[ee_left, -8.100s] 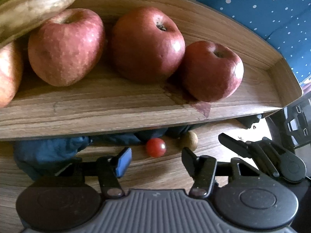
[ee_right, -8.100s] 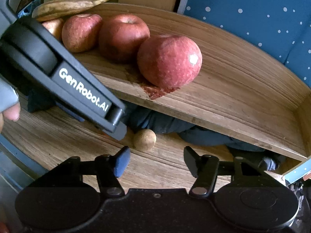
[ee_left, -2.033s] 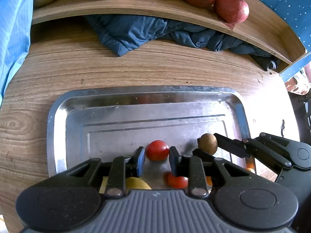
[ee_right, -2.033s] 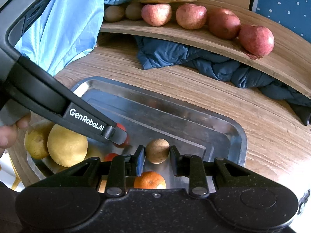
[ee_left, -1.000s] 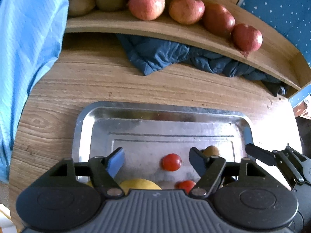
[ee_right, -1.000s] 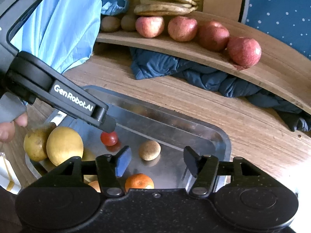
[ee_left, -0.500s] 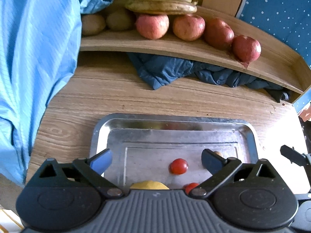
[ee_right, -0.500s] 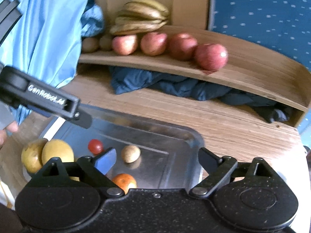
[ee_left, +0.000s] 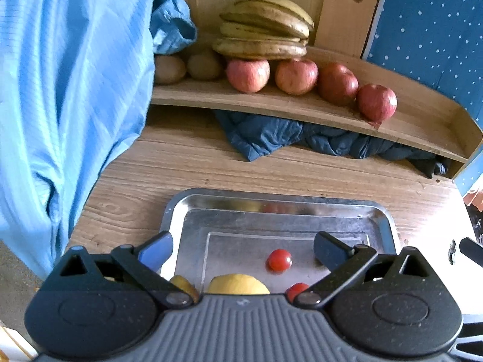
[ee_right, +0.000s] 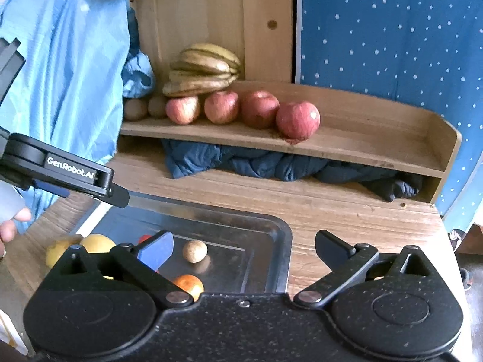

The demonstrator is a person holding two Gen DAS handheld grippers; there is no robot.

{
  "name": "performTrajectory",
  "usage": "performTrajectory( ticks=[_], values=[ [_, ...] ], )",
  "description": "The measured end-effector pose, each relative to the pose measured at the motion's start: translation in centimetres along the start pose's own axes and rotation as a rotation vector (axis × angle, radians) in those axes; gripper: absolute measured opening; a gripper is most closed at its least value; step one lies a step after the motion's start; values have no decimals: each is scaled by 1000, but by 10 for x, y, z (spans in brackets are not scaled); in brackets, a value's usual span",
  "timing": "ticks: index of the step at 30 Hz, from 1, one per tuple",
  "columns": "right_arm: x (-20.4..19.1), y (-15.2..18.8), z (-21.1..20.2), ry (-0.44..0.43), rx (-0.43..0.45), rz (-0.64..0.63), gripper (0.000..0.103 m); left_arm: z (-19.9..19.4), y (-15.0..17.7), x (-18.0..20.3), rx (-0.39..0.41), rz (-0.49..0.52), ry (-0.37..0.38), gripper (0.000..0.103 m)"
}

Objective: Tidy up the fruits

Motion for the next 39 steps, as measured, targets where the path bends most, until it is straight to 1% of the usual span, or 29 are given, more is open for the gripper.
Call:
performTrajectory(
  ticks=[3,7,9,14,22,26,29,33,36,39],
  values=[
    [0,4,-8,-3,12,9,102,-9,7,-3,26,-2,-8,102],
    [5,11,-16,-5,21,57,102,-24,17,-8,83,-6,-9,102],
    [7,15,-21,0,23,71,102,-29,21,-11,98,-10,-10,102],
    [8,17,-32,1,34,102,102,-41,28,-15,100,-22,-27,102],
    [0,6,-42,-6,73,106,102,-56,32,-23,134,-13,-35,102],
    [-6,6,-43,-8,66,103,102,-58,34,-30,146,-23,-11,102],
    [-10,5,-45,-1,64,104,102,-63,37,-34,170,-18,16,102],
    [-18,6,-49,30,66,110,102,-68,41,-41,188,-12,42,103],
    [-27,9,-54,94,67,108,102,-74,47,-50,198,-11,49,103],
    [-35,12,-59,132,78,121,102,-82,52,-61,210,-2,55,103]
  ],
)
Point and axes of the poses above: each gripper's, at about its wrist camera, not at the fingertips, and z roughly the way its jaws point, x to its right, y to its underside, the point moved 1 cm from there along z, roughly the way its jaws point, and after that the axes turned 3 degrees about -z, right-handed, at the moved point
